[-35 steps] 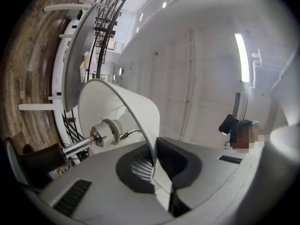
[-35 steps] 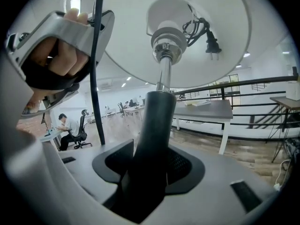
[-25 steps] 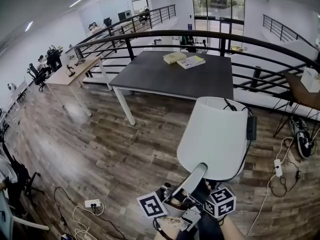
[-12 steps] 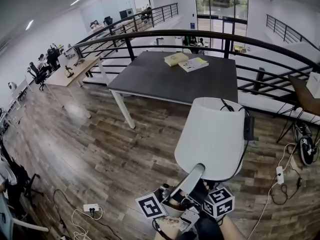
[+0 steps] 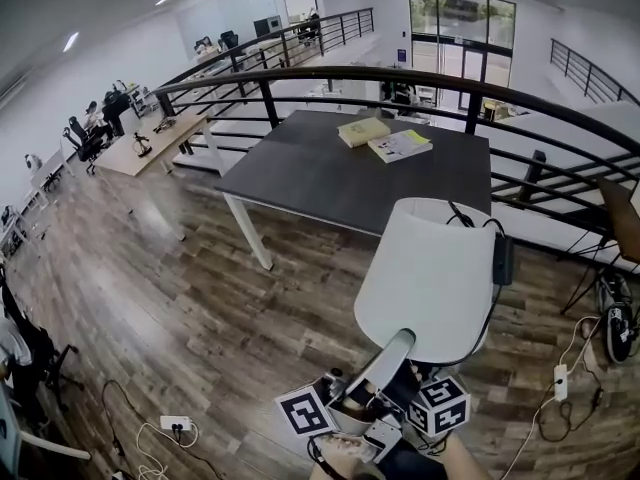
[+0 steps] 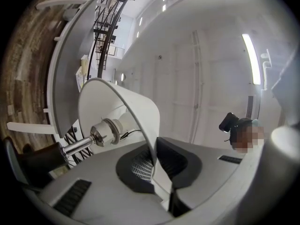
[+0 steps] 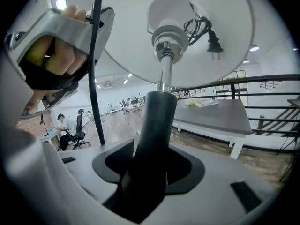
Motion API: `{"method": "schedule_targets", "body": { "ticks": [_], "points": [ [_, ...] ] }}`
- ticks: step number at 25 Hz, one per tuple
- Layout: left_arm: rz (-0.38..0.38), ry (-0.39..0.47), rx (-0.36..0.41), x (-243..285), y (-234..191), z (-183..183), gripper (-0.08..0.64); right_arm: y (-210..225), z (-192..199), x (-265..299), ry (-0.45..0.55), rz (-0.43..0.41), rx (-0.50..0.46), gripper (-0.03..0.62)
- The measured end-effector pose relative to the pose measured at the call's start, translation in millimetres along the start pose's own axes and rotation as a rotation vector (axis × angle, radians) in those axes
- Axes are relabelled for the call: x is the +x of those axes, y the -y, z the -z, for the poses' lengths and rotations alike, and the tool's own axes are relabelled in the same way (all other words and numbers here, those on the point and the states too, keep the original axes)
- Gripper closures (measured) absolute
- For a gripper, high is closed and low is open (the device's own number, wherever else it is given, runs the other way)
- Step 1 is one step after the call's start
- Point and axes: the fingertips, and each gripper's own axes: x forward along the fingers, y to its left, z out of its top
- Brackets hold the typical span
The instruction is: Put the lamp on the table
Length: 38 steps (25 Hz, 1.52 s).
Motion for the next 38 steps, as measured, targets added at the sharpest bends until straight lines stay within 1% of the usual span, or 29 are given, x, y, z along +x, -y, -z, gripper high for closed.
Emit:
{"method": "schedule_targets", "body": {
  "ticks": [6,12,22,30,38],
  "points": [
    [0.005,0.013,0.026,41,-31,-24,0.537,42,-28,29,0.011,-0.025,-0.008,0.370],
    [0.002,0.020,0.033,63,-56,-35,0.537,71,-38,47,0.011,-0.035,-0.017,0.370],
    [-0.037,0.027,0.032,78,-78,-49,0.538,85,-42,64,0.001,-0.059,0.015,0.370],
    [-0.026,0.010,0.006,96,-106,-71,0.538,113,-55,91,-0.001,-0.022,0.020,0.370],
    [-0.029,-0.016,-0.019,121,-146,-117,0.538,145,-77,143,-0.001,0.010,0.037,0.370]
  ]
}}
